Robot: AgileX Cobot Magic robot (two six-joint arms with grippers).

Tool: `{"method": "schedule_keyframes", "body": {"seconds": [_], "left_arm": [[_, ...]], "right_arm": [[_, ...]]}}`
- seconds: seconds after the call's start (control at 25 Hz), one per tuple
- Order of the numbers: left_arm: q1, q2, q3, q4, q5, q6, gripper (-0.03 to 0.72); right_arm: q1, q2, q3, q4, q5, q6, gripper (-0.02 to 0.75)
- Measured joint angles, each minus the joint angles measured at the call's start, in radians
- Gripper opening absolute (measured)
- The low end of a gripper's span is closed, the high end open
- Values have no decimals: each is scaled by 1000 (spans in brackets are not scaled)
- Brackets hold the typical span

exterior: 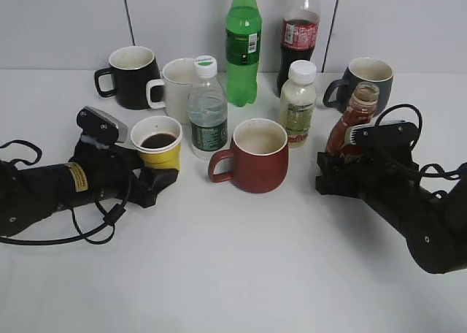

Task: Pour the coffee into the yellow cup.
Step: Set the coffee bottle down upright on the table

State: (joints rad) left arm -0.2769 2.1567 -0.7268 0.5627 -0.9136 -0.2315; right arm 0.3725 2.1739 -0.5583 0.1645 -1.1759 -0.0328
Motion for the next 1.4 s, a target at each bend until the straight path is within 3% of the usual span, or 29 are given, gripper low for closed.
{"method": "schedule_keyframes", "body": {"seconds": [0.48,0.88,1.4], "left_arm": [[0,-74,78,-18,61,0,547],[0,-160,135,-51,109,0,547],[0,-282,139,-53,346,0,547]], "right_arm": [[0,0,-5,0,40,4,545],[0,-5,0,6,109,6,636],[0,-211,3,15,514,-25,638]]}}
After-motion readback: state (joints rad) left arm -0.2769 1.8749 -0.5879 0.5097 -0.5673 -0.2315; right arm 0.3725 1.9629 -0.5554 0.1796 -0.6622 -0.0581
